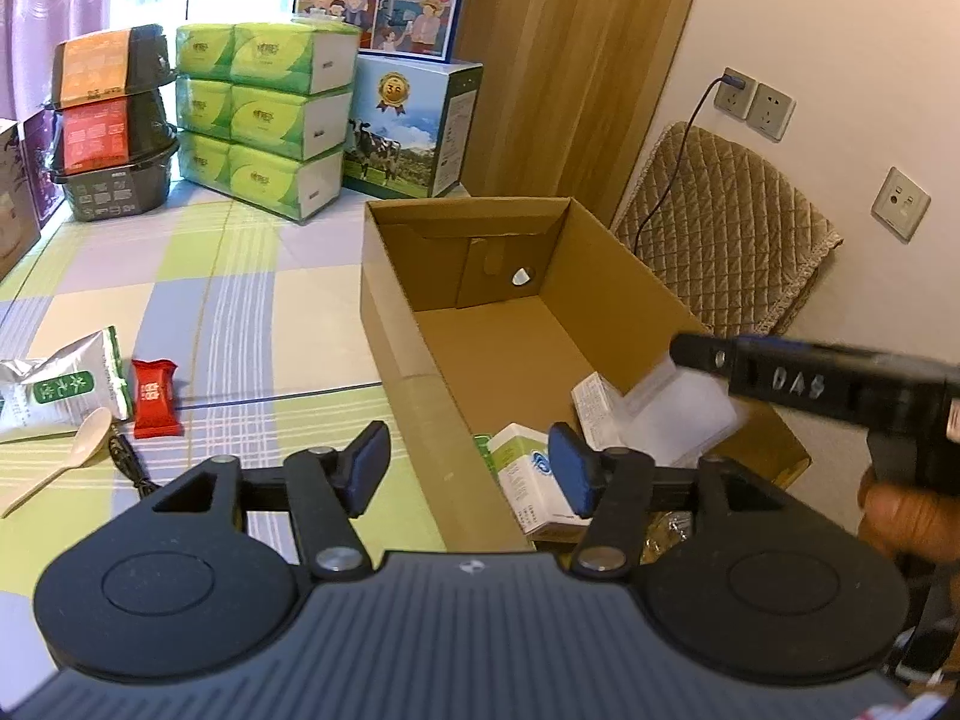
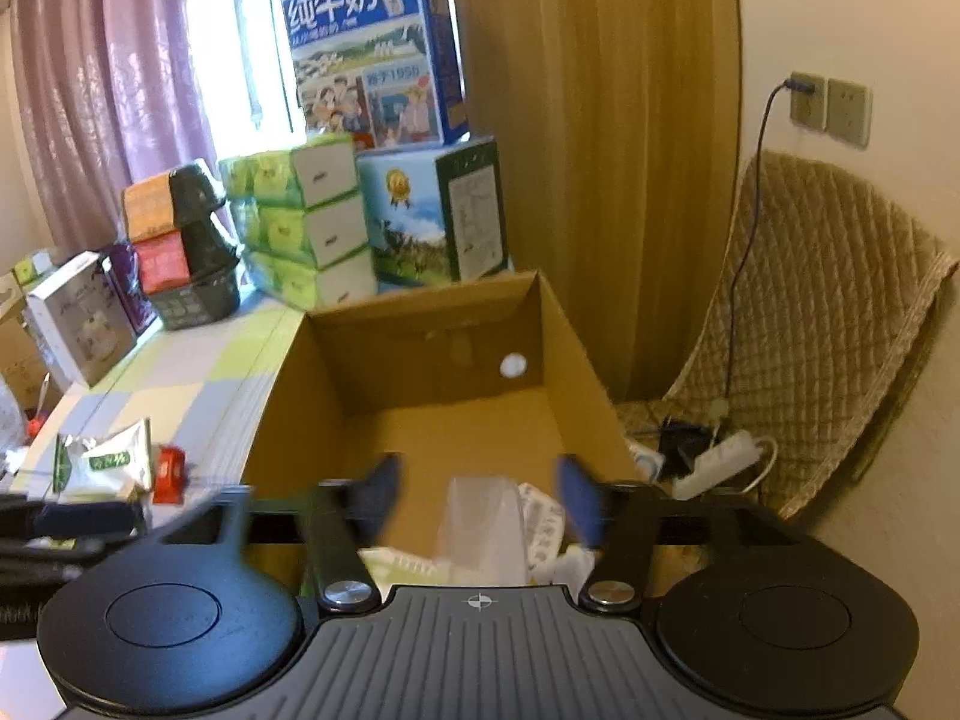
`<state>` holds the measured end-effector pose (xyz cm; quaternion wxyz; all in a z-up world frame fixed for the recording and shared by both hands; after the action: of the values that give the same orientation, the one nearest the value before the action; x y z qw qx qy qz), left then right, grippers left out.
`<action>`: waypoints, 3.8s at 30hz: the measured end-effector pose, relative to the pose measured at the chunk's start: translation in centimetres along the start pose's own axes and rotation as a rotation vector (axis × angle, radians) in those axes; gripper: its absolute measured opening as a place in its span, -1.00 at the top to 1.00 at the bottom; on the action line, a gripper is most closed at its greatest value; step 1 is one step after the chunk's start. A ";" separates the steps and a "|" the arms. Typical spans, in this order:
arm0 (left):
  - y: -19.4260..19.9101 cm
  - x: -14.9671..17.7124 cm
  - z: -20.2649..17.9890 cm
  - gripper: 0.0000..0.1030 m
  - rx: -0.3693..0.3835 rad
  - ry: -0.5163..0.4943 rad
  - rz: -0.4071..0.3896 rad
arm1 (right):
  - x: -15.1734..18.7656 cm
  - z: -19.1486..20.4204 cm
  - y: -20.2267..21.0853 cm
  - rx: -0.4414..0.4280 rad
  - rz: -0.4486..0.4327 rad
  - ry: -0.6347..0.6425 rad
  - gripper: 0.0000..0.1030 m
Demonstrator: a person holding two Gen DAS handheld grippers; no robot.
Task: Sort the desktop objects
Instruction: 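Carry the container and medicine box into the cardboard box and release both, then move both open tools back over the table, then grasp the black cable with the right tool while the left grasps the beige spoon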
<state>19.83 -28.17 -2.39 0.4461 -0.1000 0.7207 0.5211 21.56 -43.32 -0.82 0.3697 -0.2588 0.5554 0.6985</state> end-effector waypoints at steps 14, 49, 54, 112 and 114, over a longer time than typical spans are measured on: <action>3.6 2.5 1.6 -0.23 -0.034 0.032 -0.011 | 3.4 0.5 5.0 -0.014 0.005 -0.054 -0.43; 16.3 11.8 16.9 -0.97 -0.308 0.109 -0.013 | 11.3 17.3 8.8 -0.229 0.090 0.121 -0.96; 16.5 12.4 18.2 -0.97 -0.320 0.116 0.000 | 12.3 18.5 8.0 -0.239 0.111 0.139 -0.96; -1.7 14.1 29.2 -0.67 -0.242 -0.146 0.120 | 19.5 26.6 -14.3 -0.323 0.278 0.368 -0.95; -2.3 14.1 29.6 -0.56 -0.240 -0.141 0.132 | 19.6 26.9 -15.3 -0.321 0.283 0.381 -0.92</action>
<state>28.92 0.21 -16.18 0.4451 -0.0683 0.6252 0.6375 23.54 -11.15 -18.22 0.1118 -0.3602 0.5279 0.7610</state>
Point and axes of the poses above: each gripper's, at about its wrist camera, not at the fingertips, and y roughly against the way its jaws point, z to its left, x to its underside, the point moved 9 cm from there along -y, roughly the way its jaws point, and after that the axes turned 10 degrees about -y, right-handed, at the moved point
